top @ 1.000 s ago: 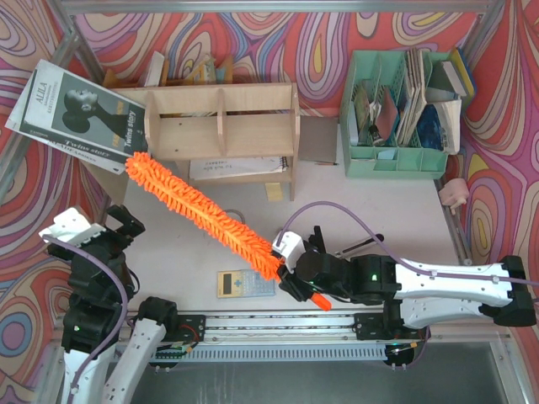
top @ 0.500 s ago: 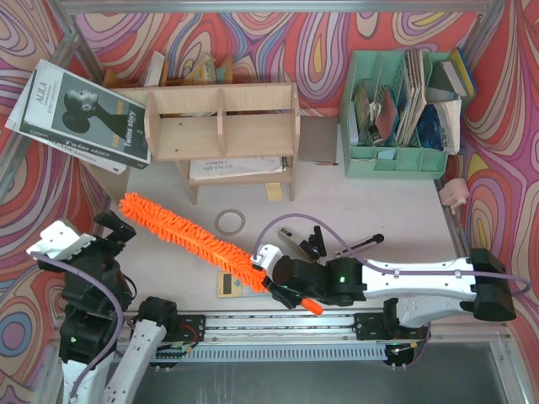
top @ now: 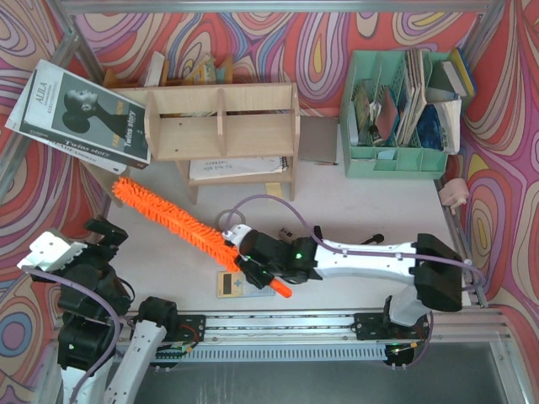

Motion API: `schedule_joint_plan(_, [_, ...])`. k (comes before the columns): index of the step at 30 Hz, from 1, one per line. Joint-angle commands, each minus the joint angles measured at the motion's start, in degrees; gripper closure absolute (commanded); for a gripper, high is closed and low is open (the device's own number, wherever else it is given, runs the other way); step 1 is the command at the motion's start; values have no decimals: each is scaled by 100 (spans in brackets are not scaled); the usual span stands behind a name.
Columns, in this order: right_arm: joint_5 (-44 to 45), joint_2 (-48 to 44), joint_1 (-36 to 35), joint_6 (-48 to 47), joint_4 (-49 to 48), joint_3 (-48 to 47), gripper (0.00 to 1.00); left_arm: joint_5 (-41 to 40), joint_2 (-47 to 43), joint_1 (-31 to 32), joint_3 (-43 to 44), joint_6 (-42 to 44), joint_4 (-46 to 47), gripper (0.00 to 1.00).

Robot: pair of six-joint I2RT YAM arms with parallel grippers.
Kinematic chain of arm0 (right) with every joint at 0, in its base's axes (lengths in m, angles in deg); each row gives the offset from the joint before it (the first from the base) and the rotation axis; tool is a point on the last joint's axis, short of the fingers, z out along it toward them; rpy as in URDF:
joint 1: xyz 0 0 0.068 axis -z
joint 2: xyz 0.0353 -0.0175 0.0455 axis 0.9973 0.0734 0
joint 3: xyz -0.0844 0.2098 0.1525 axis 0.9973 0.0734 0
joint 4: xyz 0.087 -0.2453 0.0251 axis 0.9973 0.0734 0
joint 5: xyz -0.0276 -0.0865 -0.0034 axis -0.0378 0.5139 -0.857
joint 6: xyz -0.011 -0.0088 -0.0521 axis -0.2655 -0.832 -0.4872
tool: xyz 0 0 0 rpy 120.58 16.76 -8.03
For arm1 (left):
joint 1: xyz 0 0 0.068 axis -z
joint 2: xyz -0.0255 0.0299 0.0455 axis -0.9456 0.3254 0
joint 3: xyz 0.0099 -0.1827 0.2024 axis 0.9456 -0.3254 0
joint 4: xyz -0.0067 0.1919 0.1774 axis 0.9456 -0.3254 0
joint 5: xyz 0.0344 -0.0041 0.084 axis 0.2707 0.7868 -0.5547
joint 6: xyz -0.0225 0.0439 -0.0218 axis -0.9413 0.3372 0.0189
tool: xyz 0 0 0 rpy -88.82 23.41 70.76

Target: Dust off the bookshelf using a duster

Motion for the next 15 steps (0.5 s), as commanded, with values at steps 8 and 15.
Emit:
schedule_joint_plan(8, [-591,1714,336,794,-947,-1765,100,-929,-219,-32,-33,-112,32,1])
schedule_joint_plan(15, [-254,2196,351,1020,-1083,-2299,100,-1158,-361,-32,-149,-50,197,1])
